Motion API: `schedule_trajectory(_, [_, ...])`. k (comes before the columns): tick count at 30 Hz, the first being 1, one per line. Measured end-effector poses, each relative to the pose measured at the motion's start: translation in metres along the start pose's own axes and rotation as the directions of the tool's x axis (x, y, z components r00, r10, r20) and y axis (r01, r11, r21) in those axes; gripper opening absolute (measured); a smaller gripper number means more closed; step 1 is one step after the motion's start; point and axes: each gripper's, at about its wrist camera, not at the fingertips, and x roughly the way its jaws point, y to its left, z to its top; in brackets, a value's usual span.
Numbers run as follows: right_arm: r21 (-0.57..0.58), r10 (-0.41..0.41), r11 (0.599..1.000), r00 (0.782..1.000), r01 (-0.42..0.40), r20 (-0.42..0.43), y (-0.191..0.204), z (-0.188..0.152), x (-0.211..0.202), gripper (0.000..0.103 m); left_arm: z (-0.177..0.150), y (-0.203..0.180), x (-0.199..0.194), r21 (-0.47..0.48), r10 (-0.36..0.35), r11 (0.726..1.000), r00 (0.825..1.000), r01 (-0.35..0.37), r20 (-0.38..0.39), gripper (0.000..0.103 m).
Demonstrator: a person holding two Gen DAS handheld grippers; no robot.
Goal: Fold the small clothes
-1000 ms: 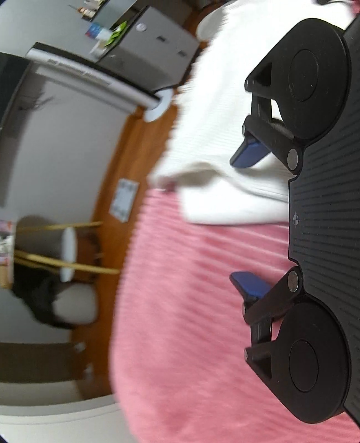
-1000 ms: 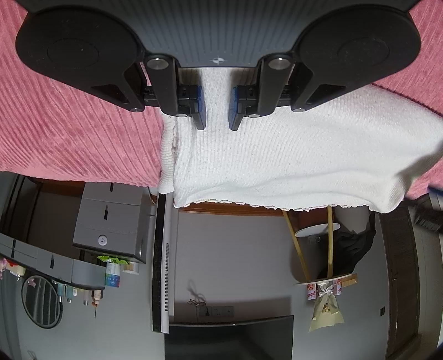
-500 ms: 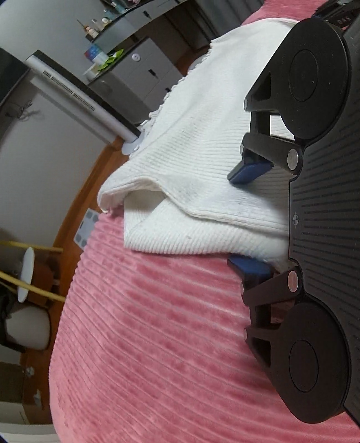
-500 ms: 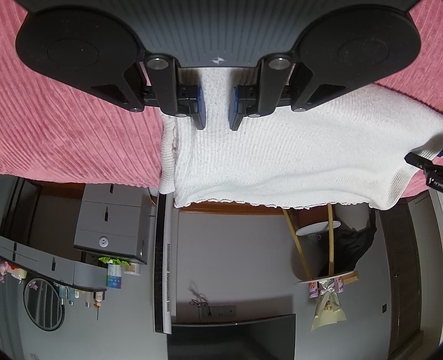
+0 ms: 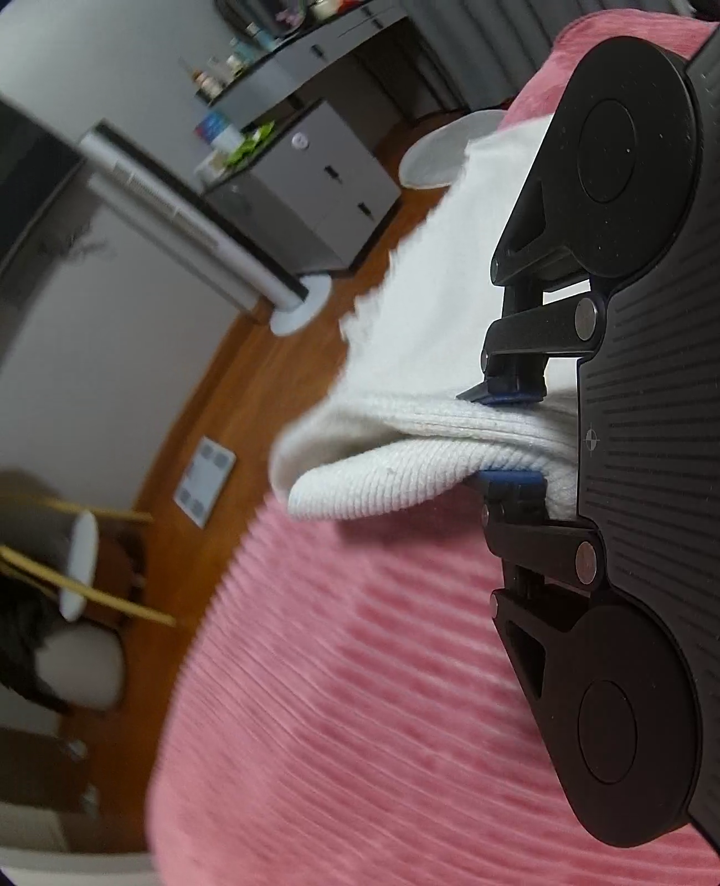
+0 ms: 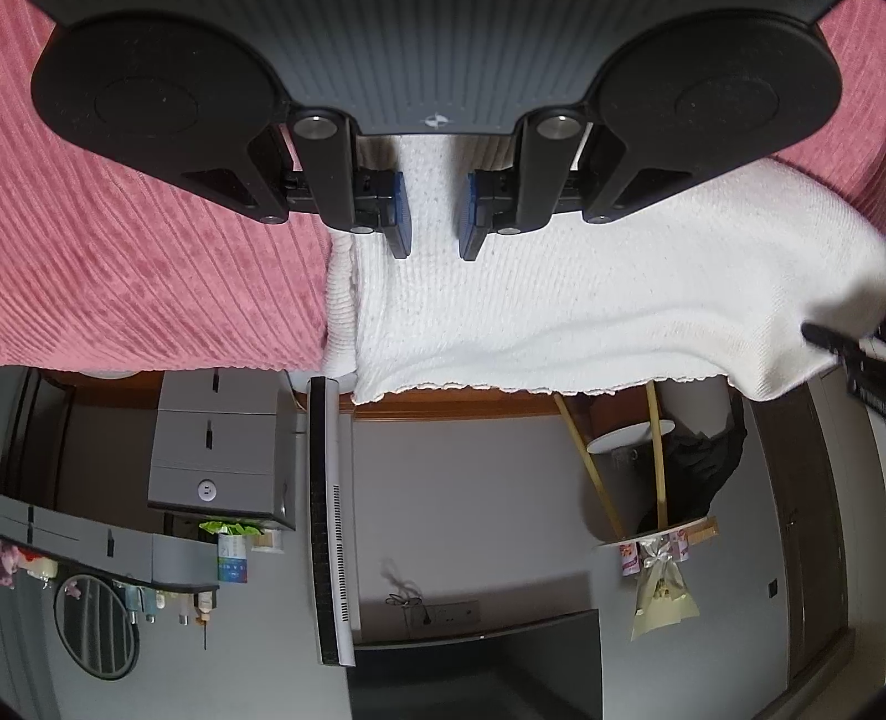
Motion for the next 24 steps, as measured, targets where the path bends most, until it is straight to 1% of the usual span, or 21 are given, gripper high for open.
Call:
schedule_trajectory(5, [0.031, -0.005, 1.0, 1.0, 0.005, 0.022, -0.008, 0.005, -0.005, 0.018, -0.005, -0.063, -0.011, 0.116, -0.008, 0.993, 1.0, 0.007, 0.015, 0.024])
schedule_trajectory(8, [0.055, -0.012, 0.998, 0.999, 0.011, 0.032, -0.013, 0.007, -0.007, 0.018, -0.017, -0.107, -0.009, 0.198, -0.02, 0.98, 1.0, 0.016, 0.02, 0.024])
schedule_trajectory(10, [0.073, -0.01, 0.997, 0.999, 0.007, 0.032, -0.016, 0.007, -0.007, 0.018, -0.031, -0.135, -0.004, 0.254, -0.04, 0.967, 0.999, 0.033, 0.02, 0.024])
schedule_trajectory(12, [0.084, -0.013, 0.996, 0.999, 0.01, 0.033, -0.019, 0.007, -0.008, 0.018, -0.045, -0.159, 0.008, 0.287, -0.065, 0.956, 0.998, 0.063, 0.0, 0.024])
schedule_trajectory(14, [0.09, -0.022, 0.996, 0.999, 0.018, 0.039, -0.022, 0.008, -0.009, 0.018, -0.061, -0.18, 0.026, 0.319, -0.07, 0.944, 0.997, 0.078, -0.037, 0.024])
schedule_trajectory(15, [0.096, -0.031, 0.995, 0.999, 0.027, 0.042, -0.024, 0.008, -0.009, 0.019, -0.072, -0.19, 0.035, 0.342, -0.059, 0.937, 0.997, 0.072, -0.05, 0.025])
schedule_trajectory(17, [0.116, -0.049, 0.992, 0.998, 0.044, 0.041, -0.029, 0.009, -0.009, 0.019, -0.092, -0.205, 0.054, 0.399, -0.021, 0.916, 0.997, 0.048, -0.072, 0.029])
schedule_trajectory(18, [0.133, -0.051, 0.99, 0.998, 0.046, 0.034, -0.034, 0.009, -0.008, 0.019, -0.102, -0.211, 0.061, 0.439, -0.001, 0.898, 0.997, 0.035, -0.077, 0.034])
schedule_trajectory(19, [0.154, -0.045, 0.987, 0.999, 0.04, 0.03, -0.038, 0.008, -0.008, 0.019, -0.109, -0.212, 0.063, 0.462, 0.007, 0.886, 0.997, 0.03, -0.078, 0.038])
schedule_trajectory(20, [0.175, -0.034, 0.984, 0.999, 0.029, 0.025, -0.043, 0.008, -0.007, 0.019, -0.113, -0.212, 0.062, 0.475, -0.004, 0.879, 0.997, 0.038, -0.073, 0.041])
schedule_trajectory(21, [0.192, -0.029, 0.981, 0.999, 0.024, 0.023, -0.046, 0.007, -0.007, 0.02, -0.115, -0.21, 0.057, 0.475, -0.022, 0.879, 0.998, 0.049, -0.062, 0.044])
schedule_trajectory(24, [0.209, -0.027, 0.978, 0.999, 0.019, 0.032, -0.05, 0.008, -0.007, 0.02, -0.117, -0.193, 0.032, 0.399, -0.093, 0.911, 0.994, 0.106, -0.051, 0.046])
